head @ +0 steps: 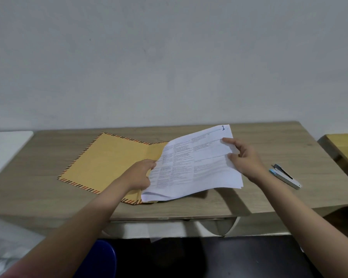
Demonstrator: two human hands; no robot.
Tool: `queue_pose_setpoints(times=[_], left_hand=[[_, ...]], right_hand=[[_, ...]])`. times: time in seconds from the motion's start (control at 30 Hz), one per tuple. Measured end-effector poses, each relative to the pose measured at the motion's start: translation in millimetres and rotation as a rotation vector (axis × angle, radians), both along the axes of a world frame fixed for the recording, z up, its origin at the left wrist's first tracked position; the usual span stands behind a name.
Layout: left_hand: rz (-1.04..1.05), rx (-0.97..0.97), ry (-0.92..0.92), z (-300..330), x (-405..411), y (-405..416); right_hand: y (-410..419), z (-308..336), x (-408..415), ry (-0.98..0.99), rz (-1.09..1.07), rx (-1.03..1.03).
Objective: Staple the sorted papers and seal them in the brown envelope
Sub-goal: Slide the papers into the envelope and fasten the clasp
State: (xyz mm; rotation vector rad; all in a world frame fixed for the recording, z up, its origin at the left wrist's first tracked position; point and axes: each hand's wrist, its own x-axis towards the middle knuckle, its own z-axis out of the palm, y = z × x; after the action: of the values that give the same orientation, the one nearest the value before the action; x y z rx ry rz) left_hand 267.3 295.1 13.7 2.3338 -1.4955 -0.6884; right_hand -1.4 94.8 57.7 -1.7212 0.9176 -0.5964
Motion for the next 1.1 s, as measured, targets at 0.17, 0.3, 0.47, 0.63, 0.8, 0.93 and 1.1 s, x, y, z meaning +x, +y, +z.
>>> queue_pose_setpoints(times=[0.17,0.3,0.47,0.63,0.8,0.93,1.1], left_hand=[[-0.105,0.138,-0.045,15,-2,-5],[-0.185,0.29,-0.13,21,-5,-9],[-0.205,0.336,-0.185,22,-16,-9],[-0.143,0.249,-0.087,23,-21,-11],[-0.119,0.171,0.033,31,-32,-21],[-0.129,0.14,0.062,36,-47,-31],[-0.112,0.124,0.058,38,-64,-39]], right_hand=[[-6,7,-2,0.052,0.077,-0.119],[-6,19,-2,0.051,0.112,-0.176],[-10,15,-1,0.014,0.081,-0.142],[-4,-5,-4,-0.06,0.009,-0.007],[17,-26,2,-0.141,-0.006,0.126],[36,-39,20,-0.187,0.037,0.147],[47,-48,42,-0.098,0.11,0.125]])
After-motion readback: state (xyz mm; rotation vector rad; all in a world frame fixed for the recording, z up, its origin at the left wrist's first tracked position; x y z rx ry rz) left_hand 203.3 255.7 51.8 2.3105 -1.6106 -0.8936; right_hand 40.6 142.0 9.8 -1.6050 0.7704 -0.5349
